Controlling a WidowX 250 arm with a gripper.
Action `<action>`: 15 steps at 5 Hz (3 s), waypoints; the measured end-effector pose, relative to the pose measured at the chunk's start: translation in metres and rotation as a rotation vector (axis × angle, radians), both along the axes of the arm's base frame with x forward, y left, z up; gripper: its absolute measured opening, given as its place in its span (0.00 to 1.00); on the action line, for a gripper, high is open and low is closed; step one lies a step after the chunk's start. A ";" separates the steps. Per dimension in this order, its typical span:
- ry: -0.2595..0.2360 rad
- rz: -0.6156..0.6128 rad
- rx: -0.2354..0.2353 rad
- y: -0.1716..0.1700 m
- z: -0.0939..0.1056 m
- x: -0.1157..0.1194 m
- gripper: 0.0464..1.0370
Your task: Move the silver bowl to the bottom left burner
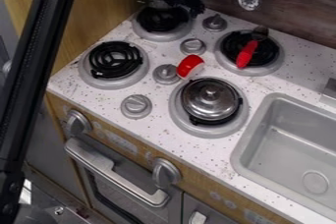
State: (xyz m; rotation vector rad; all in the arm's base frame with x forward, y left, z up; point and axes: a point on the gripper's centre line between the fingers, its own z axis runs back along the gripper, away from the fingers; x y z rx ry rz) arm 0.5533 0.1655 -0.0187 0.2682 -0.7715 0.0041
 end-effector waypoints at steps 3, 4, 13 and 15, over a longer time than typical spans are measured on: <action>-0.053 -0.004 0.013 -0.001 0.009 0.001 0.96; -0.075 0.000 0.019 0.002 0.017 0.005 0.96; 0.151 0.020 -0.010 0.000 -0.025 0.004 0.63; 0.266 0.015 -0.029 -0.016 -0.021 -0.020 0.13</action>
